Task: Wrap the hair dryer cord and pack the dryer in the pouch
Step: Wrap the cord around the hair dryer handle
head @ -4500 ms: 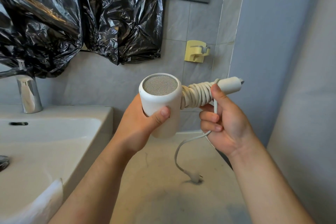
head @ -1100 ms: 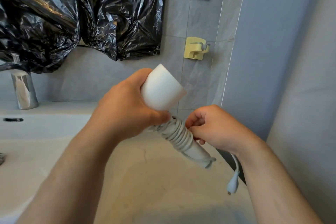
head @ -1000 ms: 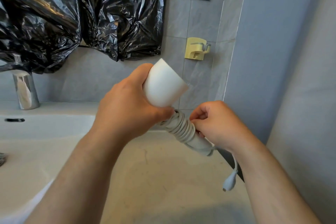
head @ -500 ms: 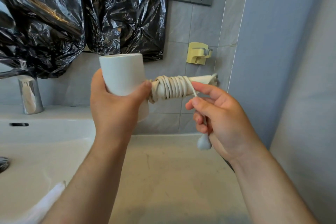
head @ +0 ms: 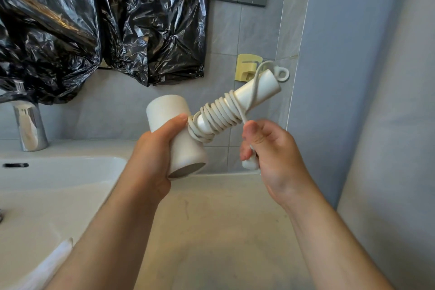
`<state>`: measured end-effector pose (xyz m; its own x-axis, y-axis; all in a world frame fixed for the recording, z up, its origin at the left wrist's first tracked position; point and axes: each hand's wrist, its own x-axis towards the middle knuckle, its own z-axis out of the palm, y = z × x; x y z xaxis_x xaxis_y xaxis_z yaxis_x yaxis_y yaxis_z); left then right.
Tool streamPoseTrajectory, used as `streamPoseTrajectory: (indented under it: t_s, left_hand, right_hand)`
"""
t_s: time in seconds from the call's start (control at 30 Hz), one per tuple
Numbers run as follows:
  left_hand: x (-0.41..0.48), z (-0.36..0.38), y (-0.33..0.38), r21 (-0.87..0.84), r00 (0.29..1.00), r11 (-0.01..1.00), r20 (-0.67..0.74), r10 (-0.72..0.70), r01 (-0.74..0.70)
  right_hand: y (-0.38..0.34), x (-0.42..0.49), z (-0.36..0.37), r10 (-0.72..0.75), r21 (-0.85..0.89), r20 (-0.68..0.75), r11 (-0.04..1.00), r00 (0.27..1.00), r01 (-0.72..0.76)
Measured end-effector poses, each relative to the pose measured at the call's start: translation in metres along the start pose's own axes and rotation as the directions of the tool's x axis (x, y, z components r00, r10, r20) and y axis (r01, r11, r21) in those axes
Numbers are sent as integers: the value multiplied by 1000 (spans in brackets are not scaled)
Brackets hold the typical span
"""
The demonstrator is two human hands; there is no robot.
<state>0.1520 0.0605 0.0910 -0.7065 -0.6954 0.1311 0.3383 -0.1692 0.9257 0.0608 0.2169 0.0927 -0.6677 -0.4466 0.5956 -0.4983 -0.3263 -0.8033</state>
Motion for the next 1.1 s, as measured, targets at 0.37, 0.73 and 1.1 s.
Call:
streamPoseTrajectory:
  t_s: [0.37,0.73,1.1]
  left_hand:
    - [-13,5,-8,267,869,905,287,-403,331]
    - [-37,28,-1,518,727,535,609,317,-667]
    - [-28,21,0,369,661,583,613,433,-724]
  right_hand:
    - [-9,6,-17,-80,15,-125,997,989,82]
    - [-13,-1,4,-12,16,-45,1000,999,13]
    - [-27,-2,-18,26,-8,273,1000,962,-25]
